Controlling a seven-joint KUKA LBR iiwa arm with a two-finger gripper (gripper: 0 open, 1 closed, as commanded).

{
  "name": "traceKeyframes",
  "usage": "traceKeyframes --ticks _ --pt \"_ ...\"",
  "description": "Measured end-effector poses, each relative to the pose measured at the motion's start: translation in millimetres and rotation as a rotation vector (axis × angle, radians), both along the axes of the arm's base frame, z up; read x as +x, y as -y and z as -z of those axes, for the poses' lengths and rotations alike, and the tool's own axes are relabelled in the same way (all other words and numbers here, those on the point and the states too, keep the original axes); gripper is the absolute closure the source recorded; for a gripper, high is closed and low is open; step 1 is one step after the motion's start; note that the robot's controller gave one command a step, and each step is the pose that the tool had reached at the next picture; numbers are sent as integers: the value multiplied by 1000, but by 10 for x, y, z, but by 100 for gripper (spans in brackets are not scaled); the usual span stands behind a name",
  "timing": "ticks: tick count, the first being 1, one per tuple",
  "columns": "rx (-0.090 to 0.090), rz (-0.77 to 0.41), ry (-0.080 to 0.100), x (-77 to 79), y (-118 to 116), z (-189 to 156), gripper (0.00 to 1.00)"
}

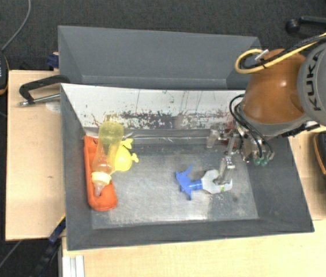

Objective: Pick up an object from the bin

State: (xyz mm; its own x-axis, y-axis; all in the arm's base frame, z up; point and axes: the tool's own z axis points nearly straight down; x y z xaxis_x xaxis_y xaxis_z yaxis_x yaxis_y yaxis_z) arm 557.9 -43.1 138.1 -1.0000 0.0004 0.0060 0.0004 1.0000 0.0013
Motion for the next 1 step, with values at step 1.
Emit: traceKeyframes --ticks 1 --pt "-1 -1 8 18 0 -47 0"
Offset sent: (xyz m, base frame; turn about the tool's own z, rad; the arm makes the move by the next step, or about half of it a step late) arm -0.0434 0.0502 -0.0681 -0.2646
